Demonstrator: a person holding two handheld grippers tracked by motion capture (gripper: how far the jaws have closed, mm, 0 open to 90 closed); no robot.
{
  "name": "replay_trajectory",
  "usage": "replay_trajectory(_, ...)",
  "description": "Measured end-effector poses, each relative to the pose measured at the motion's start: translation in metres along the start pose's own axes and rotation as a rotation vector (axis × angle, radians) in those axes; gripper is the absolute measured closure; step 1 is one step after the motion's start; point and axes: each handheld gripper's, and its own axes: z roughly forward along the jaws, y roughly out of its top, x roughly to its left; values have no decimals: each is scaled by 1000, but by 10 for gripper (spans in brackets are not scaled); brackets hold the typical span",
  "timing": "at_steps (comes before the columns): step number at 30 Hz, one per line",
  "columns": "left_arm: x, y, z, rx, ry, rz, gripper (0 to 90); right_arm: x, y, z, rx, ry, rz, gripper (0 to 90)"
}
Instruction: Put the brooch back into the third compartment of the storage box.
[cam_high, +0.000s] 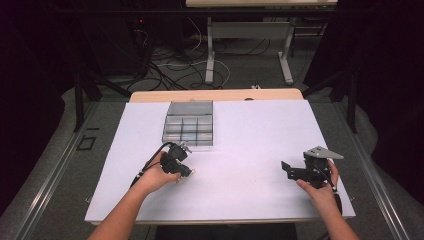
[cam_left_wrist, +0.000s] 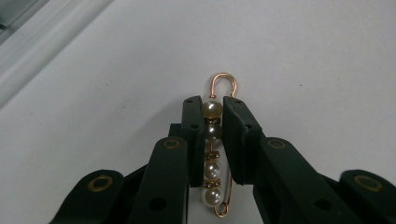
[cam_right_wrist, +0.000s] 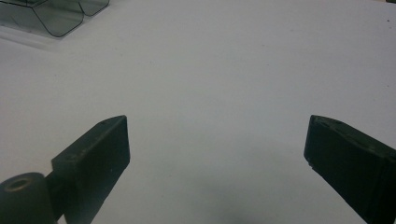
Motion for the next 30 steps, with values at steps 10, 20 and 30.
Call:
replay_trajectory(10,-1,1,-2,2,0,9,802,0,0,0,1,-1,5,67)
replay_trajectory(20,-2,-1,-8,-7,-3,15,803,-1,0,-1,0,-1,5,67)
replay_trajectory(30,-2,-1,-16,-19,11,19,803,-1,0,-1,0,-1,6,67)
